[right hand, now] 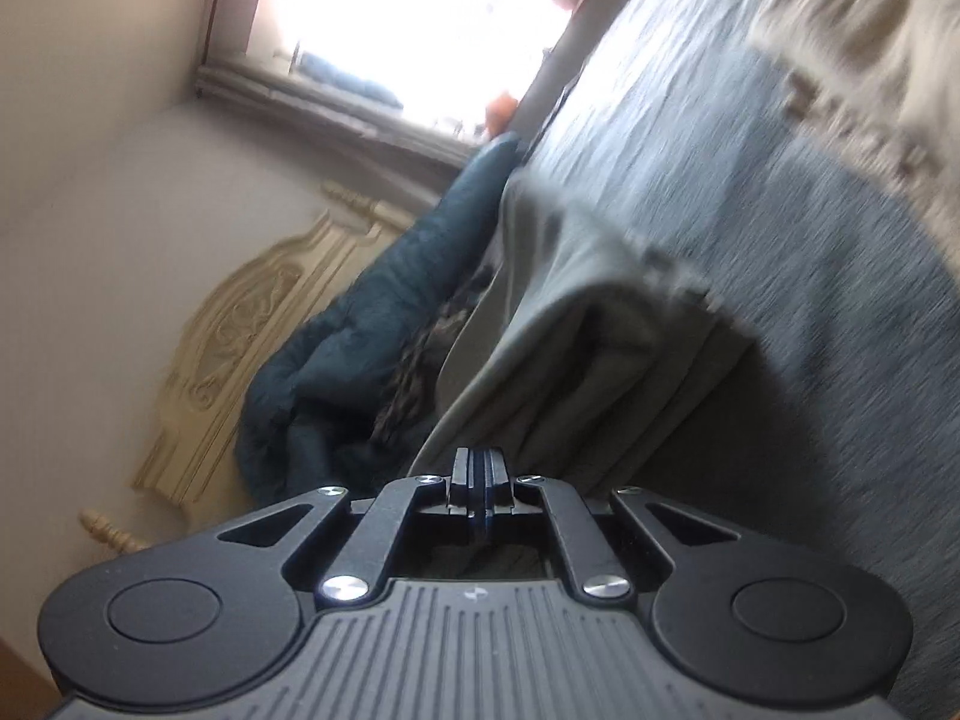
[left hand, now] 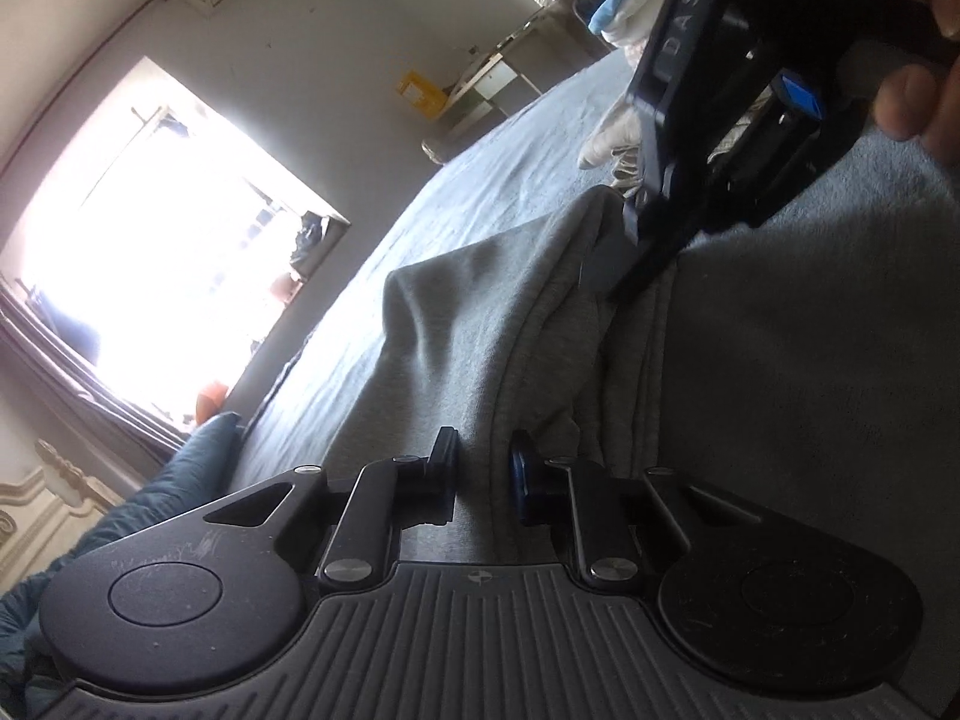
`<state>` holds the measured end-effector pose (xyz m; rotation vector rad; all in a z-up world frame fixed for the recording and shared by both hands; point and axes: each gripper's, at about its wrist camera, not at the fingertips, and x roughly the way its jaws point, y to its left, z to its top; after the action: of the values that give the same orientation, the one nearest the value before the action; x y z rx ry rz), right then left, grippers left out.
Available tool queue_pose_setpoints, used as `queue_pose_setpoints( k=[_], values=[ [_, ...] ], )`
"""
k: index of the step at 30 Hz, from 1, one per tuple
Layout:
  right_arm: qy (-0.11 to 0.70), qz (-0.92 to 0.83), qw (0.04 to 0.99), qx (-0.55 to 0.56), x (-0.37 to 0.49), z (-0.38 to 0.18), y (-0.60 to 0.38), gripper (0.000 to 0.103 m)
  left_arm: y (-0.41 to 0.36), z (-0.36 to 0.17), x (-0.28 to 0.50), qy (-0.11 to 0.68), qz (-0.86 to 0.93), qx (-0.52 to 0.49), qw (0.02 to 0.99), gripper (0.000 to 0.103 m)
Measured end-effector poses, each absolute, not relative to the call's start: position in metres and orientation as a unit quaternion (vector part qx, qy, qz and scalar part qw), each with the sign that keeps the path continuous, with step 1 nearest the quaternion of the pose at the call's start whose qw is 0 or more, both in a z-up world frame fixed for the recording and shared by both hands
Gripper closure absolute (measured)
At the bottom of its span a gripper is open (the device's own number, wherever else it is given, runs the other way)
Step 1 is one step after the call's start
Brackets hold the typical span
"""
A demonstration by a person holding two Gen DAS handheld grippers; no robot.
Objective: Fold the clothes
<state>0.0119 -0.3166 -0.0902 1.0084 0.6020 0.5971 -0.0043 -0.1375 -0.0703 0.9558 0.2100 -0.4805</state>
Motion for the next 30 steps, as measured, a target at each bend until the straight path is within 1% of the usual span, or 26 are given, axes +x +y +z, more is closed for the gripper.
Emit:
queue_pose_setpoints(
  k=[8,13,16,17,18,21,25,27,30],
  values=[
    [0.354,0.288,0.781,0.427,0.047,-0.103,-0.276,0.098,-0.137,-0.065,-0.005,0.102,-0.229,0.435,0.865,0.087],
    [0.342,0.281,0.786,0.432,0.056,-0.106,-0.272,0.100,-0.133,-0.065,-0.004,0.111,-0.238,0.421,0.868,0.087],
    [0.335,0.279,0.781,0.448,0.060,-0.113,-0.271,0.100,-0.130,-0.066,-0.005,0.117,-0.242,0.418,0.868,0.081],
    [0.326,0.281,0.785,0.446,0.058,-0.114,-0.271,0.100,-0.130,-0.067,-0.005,0.119,-0.243,0.418,0.868,0.074],
    [0.317,0.281,0.789,0.445,0.056,-0.116,-0.271,0.100,-0.130,-0.069,-0.004,0.122,-0.244,0.418,0.867,0.071],
    [0.286,0.265,0.811,0.436,0.054,-0.120,-0.267,0.100,-0.133,-0.077,-0.002,0.130,-0.244,0.421,0.864,0.071],
    [0.285,0.247,0.822,0.428,0.049,-0.121,-0.268,0.100,-0.136,-0.089,-0.002,0.131,-0.237,0.438,0.857,0.074],
    [0.282,0.240,0.828,0.422,0.036,-0.118,-0.281,0.100,-0.137,-0.094,-0.005,0.124,-0.235,0.452,0.852,0.075],
    [0.282,0.227,0.817,0.449,0.017,-0.119,-0.315,0.099,-0.135,-0.099,-0.009,0.112,-0.235,0.470,0.843,0.076]
  ],
)
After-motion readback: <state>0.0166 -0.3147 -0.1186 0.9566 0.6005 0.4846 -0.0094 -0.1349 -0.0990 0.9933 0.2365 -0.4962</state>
